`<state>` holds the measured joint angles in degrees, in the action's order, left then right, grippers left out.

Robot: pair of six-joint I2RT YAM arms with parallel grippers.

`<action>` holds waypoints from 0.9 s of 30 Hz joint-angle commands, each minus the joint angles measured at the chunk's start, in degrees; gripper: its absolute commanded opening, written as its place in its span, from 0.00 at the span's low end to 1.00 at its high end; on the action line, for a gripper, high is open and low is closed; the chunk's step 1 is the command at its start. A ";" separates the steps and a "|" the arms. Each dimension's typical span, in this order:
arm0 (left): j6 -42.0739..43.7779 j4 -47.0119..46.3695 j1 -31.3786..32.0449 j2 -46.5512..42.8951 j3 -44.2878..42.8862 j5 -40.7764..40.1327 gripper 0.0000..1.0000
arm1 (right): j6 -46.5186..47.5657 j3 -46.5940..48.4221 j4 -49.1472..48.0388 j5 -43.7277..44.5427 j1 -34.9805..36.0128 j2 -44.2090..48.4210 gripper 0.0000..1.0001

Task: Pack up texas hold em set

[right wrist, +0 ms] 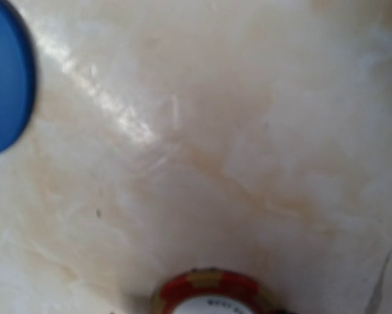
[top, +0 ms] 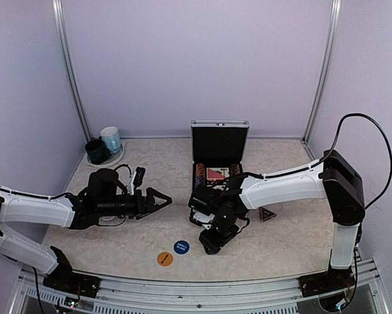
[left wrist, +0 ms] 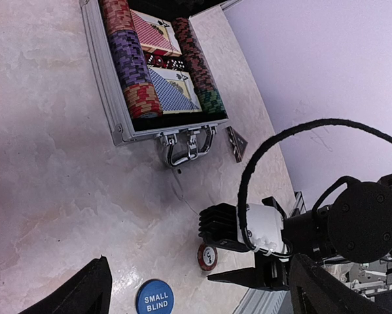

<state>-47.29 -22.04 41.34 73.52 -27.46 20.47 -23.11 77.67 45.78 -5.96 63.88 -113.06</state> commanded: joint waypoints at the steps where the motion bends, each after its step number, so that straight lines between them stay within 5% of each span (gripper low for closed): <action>1: 0.07 -0.72 0.32 -0.04 0.26 -0.75 0.93 | 0.72 -1.84 1.41 1.44 -0.04 -2.15 0.52; 27: -0.16 -0.55 0.32 0.15 -0.06 -0.88 0.93 | 0.48 3.12 5.05 7.57 2.46 -6.22 0.54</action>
<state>-47.31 -22.02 41.34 73.52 -27.46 20.25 -22.37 79.94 48.40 -1.83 65.01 -114.87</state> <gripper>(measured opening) 0.930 0.532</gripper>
